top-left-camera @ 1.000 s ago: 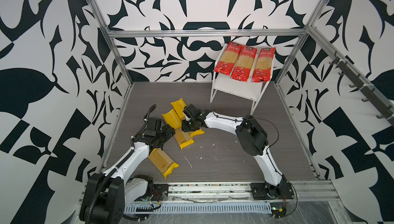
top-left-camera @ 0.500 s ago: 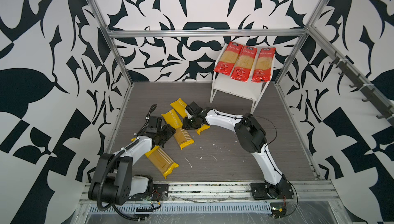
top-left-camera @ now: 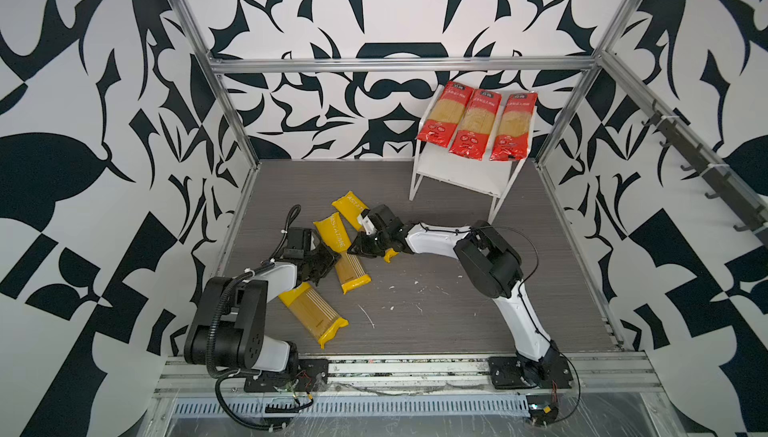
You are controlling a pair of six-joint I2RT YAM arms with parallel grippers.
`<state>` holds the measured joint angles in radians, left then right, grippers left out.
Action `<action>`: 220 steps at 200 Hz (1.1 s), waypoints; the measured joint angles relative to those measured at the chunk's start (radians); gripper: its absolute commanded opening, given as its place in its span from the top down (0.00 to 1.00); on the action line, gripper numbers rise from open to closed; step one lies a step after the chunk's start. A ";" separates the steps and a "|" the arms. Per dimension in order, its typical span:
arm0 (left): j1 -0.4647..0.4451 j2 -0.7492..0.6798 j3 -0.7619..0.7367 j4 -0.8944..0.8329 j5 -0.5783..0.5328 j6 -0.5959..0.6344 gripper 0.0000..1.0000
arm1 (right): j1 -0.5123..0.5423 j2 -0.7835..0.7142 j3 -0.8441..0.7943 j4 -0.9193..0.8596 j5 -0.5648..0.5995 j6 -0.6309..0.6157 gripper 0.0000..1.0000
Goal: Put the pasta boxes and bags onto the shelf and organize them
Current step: 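Grasp a yellow PASTATIME bag with the right gripper beside the left gripper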
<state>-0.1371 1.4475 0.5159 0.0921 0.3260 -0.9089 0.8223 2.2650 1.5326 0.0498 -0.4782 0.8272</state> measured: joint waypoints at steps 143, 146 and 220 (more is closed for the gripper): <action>0.185 -0.248 -0.083 -0.021 0.219 -0.060 0.28 | 0.005 -0.192 -0.274 0.229 -0.057 0.187 1.00; 0.185 -0.258 -0.082 -0.020 0.224 -0.064 0.27 | 0.006 -0.198 -0.277 0.227 -0.056 0.188 1.00; 0.185 -0.286 -0.109 0.222 0.330 -0.190 0.16 | -0.003 -0.333 -0.315 0.186 -0.042 0.226 1.00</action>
<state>0.0479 1.1618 0.4065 0.3138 0.6563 -1.0988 0.8192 1.9316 1.2179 0.2359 -0.5205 1.0531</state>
